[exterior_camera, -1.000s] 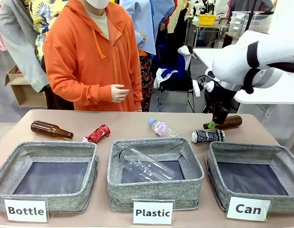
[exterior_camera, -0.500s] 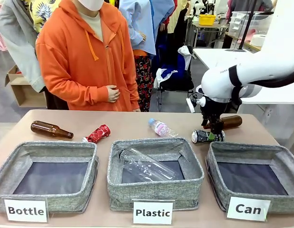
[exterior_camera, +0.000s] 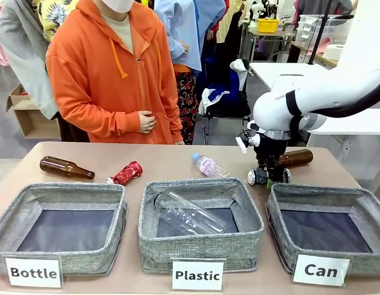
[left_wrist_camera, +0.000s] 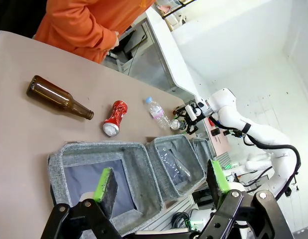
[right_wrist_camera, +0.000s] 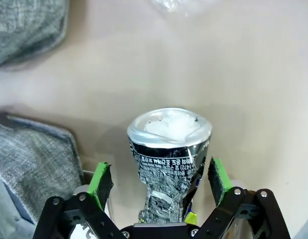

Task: Sort the can waste into the basket.
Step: Pick up the can waste from the table and place it in the right Fabric basket.

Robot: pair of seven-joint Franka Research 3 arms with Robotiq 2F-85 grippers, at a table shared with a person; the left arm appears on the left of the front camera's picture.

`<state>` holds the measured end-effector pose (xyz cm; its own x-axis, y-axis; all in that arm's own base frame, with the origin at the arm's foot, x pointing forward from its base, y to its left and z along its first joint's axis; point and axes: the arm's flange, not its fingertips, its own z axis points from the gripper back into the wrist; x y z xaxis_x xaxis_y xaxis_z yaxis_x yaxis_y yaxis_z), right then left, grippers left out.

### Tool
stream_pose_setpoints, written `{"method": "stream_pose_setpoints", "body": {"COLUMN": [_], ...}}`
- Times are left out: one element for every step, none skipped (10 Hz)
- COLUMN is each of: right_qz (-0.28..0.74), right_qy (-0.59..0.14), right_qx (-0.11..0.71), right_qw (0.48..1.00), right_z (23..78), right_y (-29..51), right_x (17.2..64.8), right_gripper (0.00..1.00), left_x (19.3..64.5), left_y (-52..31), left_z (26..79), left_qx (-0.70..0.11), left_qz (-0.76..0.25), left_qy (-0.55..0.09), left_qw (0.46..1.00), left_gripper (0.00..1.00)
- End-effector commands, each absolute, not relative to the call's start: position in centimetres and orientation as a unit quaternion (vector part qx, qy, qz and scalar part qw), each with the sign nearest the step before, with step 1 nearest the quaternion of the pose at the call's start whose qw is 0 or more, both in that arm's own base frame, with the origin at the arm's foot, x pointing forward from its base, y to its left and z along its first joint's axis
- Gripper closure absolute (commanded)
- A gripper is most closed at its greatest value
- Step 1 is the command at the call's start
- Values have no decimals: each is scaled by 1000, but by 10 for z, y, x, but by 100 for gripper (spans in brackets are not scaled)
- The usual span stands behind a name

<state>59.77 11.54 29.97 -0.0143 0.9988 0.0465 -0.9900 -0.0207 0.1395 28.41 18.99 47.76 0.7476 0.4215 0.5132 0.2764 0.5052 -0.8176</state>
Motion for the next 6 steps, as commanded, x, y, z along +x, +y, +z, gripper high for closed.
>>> {"method": "stream_pose_setpoints", "body": {"right_qz": [712,712,727,726,723,721], "right_qy": [32,31,17,16,17,16], "right_qx": [77,78,73,69,64,61], "right_qw": [698,697,682,684,688,690], "right_z": [302,299,298,299,300,301], "right_y": [116,115,113,113,113,113], "right_x": [607,606,603,602,602,602], "right_gripper": [0,0,58,59,100,64], "left_x": [285,285,285,285,285,285], "left_y": [190,190,190,190,190,190], "left_z": [478,478,478,478,478,478], "left_qx": [-498,-498,-498,-498,-498,-498], "left_qz": [38,38,38,38,38,38], "left_qy": [-364,-364,-364,-364,-364,-364], "left_qw": [787,787,787,787,787,787], "left_gripper": [6,6,6,6,6,6]}}
